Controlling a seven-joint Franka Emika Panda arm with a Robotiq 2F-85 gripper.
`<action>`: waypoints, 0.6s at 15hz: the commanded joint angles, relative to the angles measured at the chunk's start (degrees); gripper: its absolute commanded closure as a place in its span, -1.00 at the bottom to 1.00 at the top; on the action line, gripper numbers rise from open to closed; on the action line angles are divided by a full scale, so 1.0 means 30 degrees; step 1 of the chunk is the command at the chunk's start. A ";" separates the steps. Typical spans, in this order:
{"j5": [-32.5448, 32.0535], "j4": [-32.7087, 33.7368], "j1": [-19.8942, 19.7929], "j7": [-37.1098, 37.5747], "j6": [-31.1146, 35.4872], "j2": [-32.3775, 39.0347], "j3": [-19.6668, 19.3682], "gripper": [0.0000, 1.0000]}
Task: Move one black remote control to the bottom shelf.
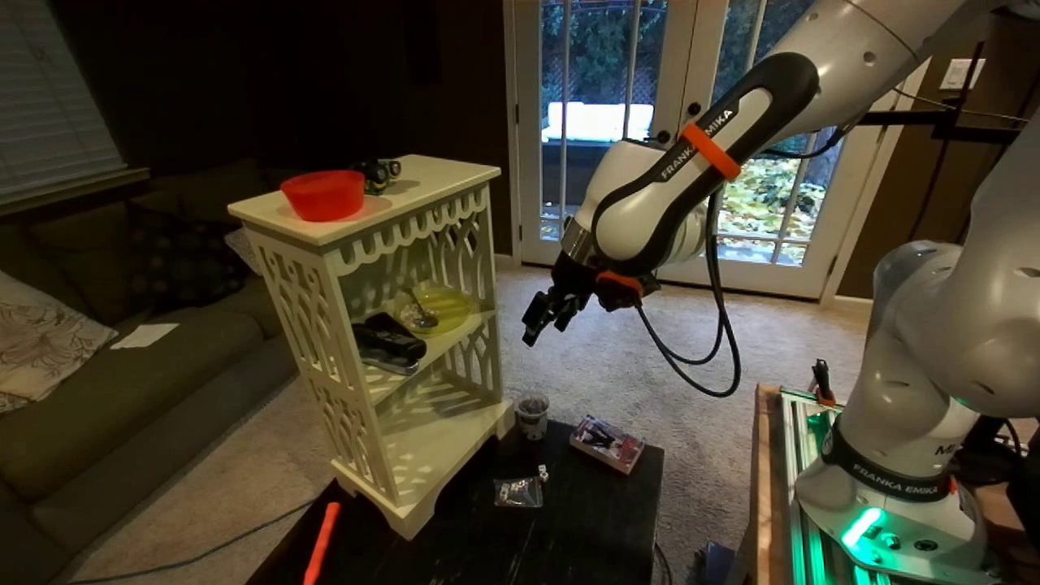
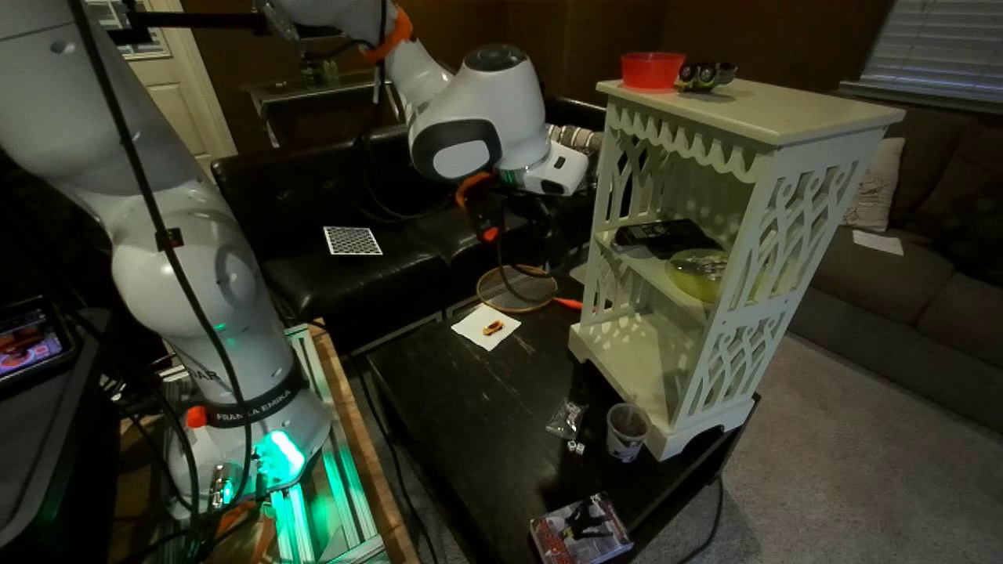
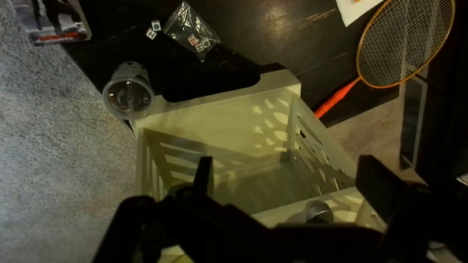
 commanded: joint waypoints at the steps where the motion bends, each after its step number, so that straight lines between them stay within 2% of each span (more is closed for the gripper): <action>1: -0.0007 0.0000 -0.0050 -0.0005 -0.0012 -0.0077 -0.0052 -1.00; 2: 0.0066 0.0185 -0.0144 0.0810 0.1205 0.0461 0.0224 -1.00; 3: 0.0880 0.0360 0.0369 0.0647 0.2010 0.0750 0.0153 -1.00; 6: 0.3977 0.1286 0.2603 0.0065 0.4810 0.1762 -0.0126 -1.00; 8: 0.4615 0.2392 0.3815 -0.0200 0.6046 0.2535 -0.0104 -1.00; 9: 0.4284 0.3026 0.4033 -0.0185 0.6576 0.3213 -0.0075 -1.00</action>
